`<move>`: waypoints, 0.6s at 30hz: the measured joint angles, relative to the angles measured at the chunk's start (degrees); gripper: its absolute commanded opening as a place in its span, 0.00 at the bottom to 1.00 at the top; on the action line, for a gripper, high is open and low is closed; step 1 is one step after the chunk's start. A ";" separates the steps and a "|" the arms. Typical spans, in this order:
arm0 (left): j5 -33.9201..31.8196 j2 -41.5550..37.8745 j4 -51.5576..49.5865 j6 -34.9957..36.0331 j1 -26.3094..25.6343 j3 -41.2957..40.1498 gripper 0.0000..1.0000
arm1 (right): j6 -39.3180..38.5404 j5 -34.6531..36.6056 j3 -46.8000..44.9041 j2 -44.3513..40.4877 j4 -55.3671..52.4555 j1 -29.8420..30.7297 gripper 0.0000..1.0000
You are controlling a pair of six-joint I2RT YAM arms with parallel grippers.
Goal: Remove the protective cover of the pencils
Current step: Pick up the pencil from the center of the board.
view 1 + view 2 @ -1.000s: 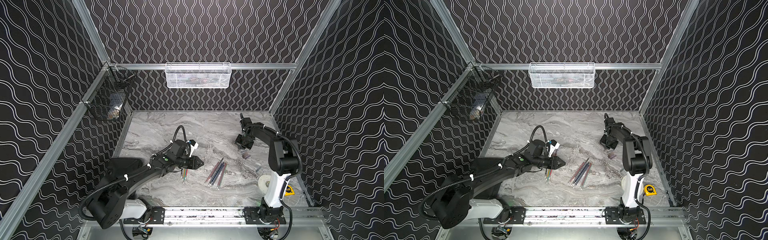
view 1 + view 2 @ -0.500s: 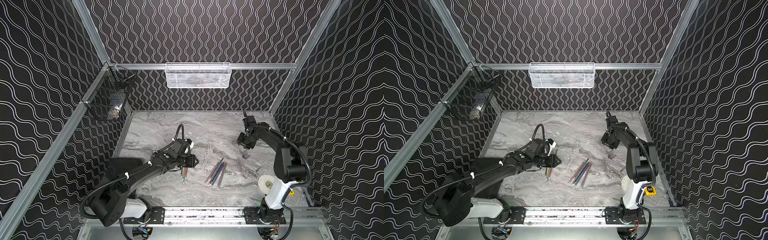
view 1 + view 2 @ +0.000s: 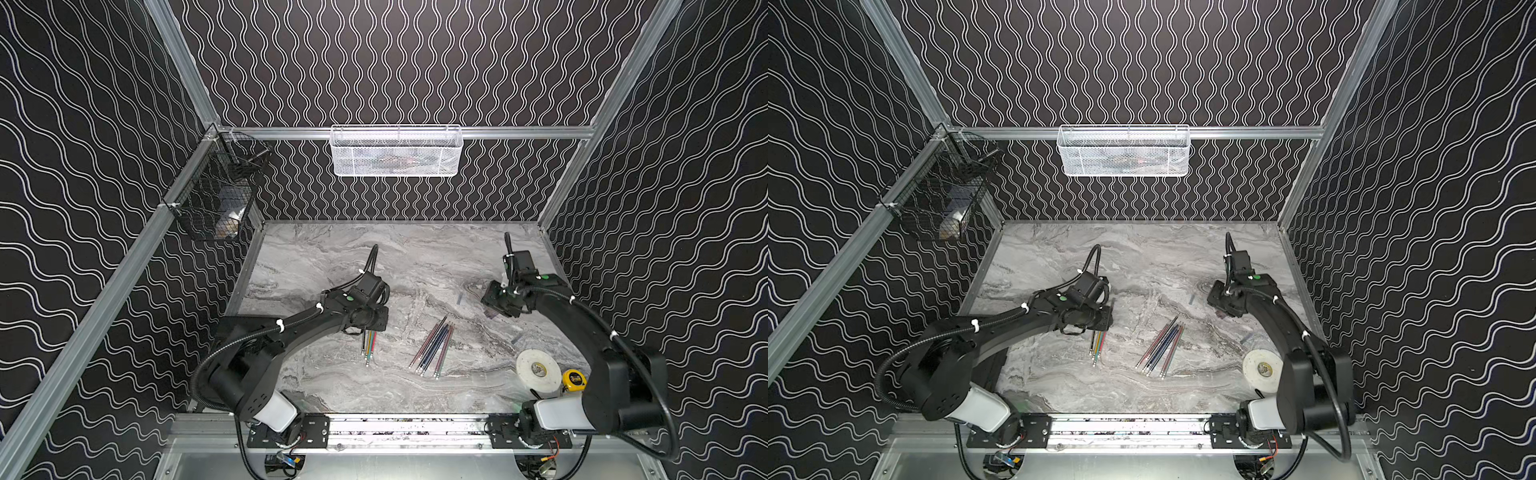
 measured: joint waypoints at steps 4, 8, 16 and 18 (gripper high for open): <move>-1.36 3.34 -1.40 0.70 0.02 1.79 0.32 | -1.70 -1.66 -4.55 -4.17 2.08 0.24 0.41; -1.53 6.21 -1.38 1.62 0.02 3.17 0.31 | -2.34 -2.21 -7.45 -6.03 4.22 0.26 0.41; -1.46 10.75 -0.92 1.88 0.02 4.15 0.31 | -2.89 -3.10 -9.81 -5.44 6.88 0.28 0.41; -1.42 11.19 -0.85 1.90 0.02 4.48 0.31 | -2.89 -3.13 -10.08 -5.46 7.02 0.28 0.41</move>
